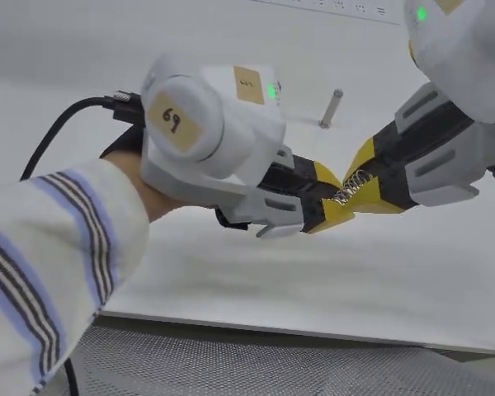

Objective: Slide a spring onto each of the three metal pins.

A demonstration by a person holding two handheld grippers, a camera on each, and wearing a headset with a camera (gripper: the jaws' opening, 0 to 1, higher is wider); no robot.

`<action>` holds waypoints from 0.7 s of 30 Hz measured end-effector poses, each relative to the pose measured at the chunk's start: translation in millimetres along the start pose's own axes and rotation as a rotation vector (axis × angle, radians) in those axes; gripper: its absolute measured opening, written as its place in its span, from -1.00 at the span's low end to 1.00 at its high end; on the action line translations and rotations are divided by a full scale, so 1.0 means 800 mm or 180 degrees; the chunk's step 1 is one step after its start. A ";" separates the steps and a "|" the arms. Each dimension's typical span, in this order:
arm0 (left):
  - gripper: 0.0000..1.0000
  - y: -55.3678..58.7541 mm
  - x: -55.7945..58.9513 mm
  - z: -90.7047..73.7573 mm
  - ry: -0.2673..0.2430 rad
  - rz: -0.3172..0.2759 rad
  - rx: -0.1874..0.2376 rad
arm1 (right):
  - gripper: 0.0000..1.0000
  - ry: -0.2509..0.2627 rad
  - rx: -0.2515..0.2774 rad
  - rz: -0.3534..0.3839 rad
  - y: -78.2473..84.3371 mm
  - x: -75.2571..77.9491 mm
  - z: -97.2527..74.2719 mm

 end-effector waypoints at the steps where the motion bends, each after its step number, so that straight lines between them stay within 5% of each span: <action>1: -0.95 0.001 -0.001 0.000 -0.0007 0.0004 -0.0009 | -0.83 0.0004 0.0005 0.0005 0.000 0.001 0.001; 12: -0.94 0.011 -0.009 -0.002 -0.0093 -0.0050 -0.0122 | -0.85 0.0109 -0.0020 0.0287 -0.001 0.006 0.010; 14: -0.94 0.012 -0.010 -0.003 -0.0104 -0.0213 -0.0130 | -0.85 0.0104 -0.0026 0.0331 -0.001 0.006 0.010; 21: -0.93 0.013 -0.011 -0.003 -0.0120 -0.0177 -0.0127 | -0.85 0.0106 -0.0051 0.0394 -0.001 0.010 0.009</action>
Point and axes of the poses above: the centre of the closed fingertips' face, and the gripper's own axes: z roughly forward along the fingers, x roughly to its right, y roughly out of its underside, the point moved 4 cm from there along -z, roughly backward along the fingers, and after that the axes turned 3 degrees about x, right-handed, at the moved point
